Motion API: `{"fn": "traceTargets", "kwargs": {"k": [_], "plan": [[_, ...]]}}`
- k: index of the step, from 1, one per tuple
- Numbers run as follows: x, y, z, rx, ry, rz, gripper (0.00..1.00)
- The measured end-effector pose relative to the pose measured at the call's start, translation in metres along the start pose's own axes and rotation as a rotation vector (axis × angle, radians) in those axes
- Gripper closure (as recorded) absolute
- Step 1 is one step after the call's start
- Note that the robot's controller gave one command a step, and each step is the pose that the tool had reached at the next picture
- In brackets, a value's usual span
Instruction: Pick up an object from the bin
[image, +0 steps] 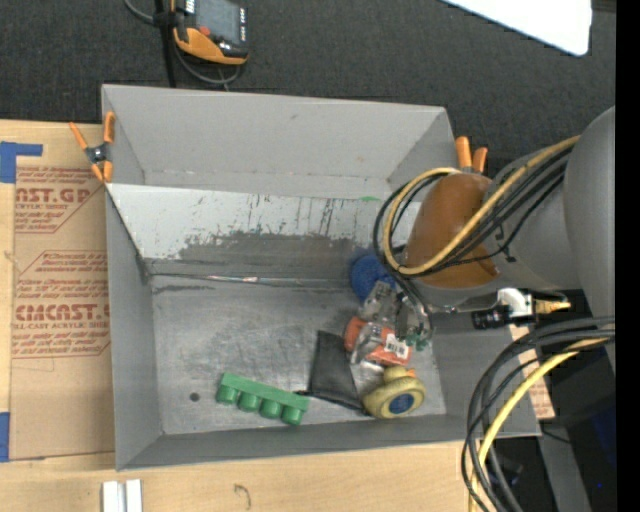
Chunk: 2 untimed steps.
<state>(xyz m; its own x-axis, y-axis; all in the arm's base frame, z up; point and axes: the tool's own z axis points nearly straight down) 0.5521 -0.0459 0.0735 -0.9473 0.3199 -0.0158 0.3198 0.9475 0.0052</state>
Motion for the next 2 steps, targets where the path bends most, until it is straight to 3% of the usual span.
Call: {"fn": "traceTargets", "kwargs": {"k": [2], "plan": [[0.0015,-0.0005,-0.0089,0.004,0.011,-0.002,1.00]]}}
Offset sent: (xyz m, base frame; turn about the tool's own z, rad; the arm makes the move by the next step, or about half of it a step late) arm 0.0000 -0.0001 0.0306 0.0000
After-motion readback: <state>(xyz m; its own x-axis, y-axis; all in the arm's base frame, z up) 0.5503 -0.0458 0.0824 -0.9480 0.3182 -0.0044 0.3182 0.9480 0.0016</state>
